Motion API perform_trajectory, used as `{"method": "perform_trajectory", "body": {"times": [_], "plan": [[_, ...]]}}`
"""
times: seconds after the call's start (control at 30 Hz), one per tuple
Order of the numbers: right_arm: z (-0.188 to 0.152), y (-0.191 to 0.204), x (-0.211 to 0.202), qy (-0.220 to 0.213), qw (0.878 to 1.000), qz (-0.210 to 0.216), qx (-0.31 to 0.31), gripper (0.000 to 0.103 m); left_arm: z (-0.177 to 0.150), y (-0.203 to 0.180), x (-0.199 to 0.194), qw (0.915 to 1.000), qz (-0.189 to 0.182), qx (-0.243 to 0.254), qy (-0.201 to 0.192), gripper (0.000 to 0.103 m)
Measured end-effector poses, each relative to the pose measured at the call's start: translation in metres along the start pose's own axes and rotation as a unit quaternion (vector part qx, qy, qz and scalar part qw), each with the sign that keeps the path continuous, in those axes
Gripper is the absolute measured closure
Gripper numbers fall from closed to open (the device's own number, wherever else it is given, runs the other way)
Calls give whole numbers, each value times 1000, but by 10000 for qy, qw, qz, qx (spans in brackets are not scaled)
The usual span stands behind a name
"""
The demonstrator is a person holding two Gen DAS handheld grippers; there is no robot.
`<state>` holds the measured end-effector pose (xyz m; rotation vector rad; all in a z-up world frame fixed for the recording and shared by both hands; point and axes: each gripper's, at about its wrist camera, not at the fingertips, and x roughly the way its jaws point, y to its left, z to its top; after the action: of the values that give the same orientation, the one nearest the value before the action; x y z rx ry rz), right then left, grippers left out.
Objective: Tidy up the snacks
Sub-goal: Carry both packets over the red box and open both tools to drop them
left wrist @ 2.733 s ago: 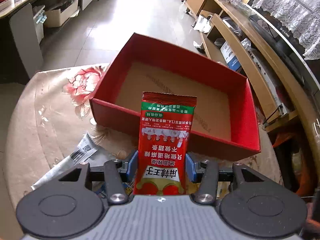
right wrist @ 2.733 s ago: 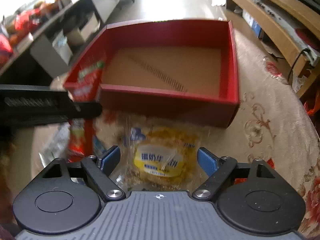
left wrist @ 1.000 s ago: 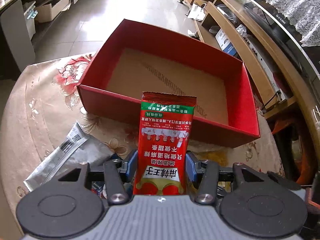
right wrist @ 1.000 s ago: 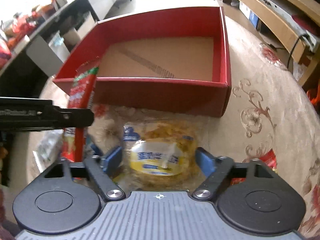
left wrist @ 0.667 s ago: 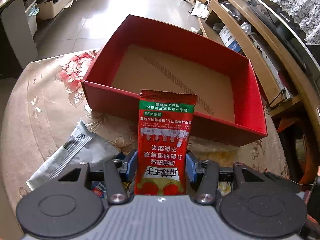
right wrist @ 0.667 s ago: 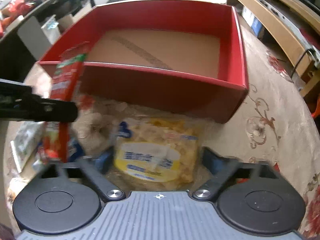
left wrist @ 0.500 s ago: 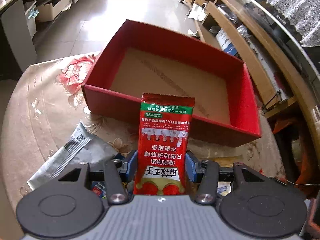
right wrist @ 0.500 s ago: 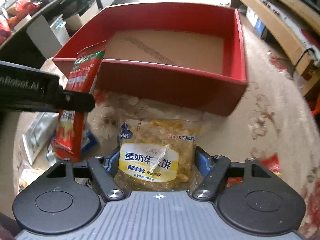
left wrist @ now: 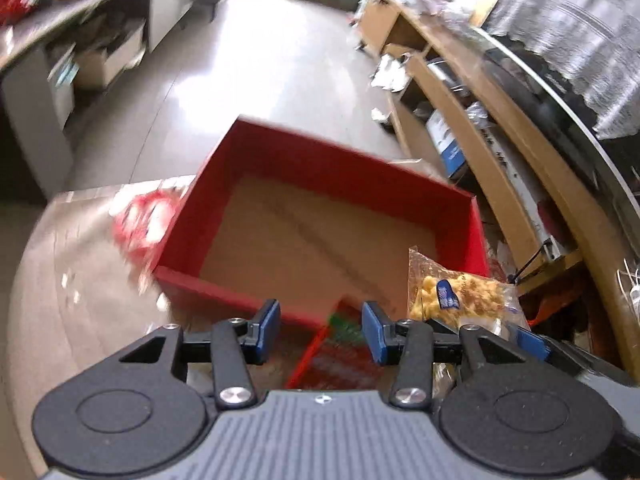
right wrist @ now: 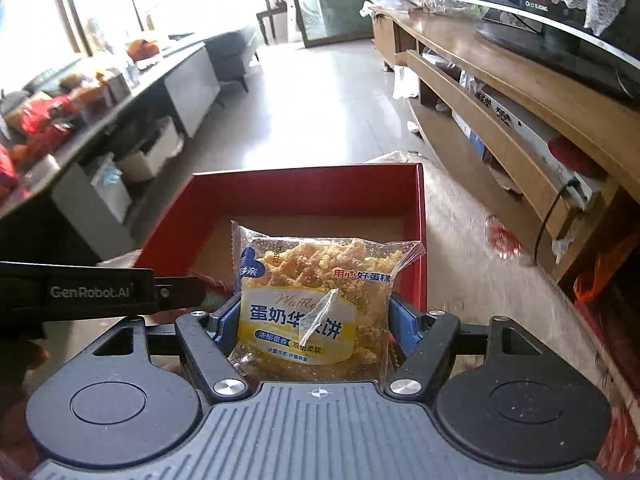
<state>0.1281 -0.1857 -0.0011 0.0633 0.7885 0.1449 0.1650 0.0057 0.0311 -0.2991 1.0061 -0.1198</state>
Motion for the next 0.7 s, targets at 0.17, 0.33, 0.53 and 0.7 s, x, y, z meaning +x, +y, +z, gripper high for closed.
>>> {"method": "perform_trajectory", "body": {"times": [0.17,0.33,0.53,0.7], "plan": [[-7,-8,5,149,9998,-75,48,25,-26,20,16,9989,179,-170,402,52],[-11,-19,-7,130,9997,-78,174,25,-56,12,4,9991,-25,215,375,31],[-12,-20,-6,193,9997,-33,148,25,-83,-20,41,9955,234,543,743,15],[-13,-19,-7,203,9998,-6,70,25,-85,-50,73,9895,761,965,758,20]]}}
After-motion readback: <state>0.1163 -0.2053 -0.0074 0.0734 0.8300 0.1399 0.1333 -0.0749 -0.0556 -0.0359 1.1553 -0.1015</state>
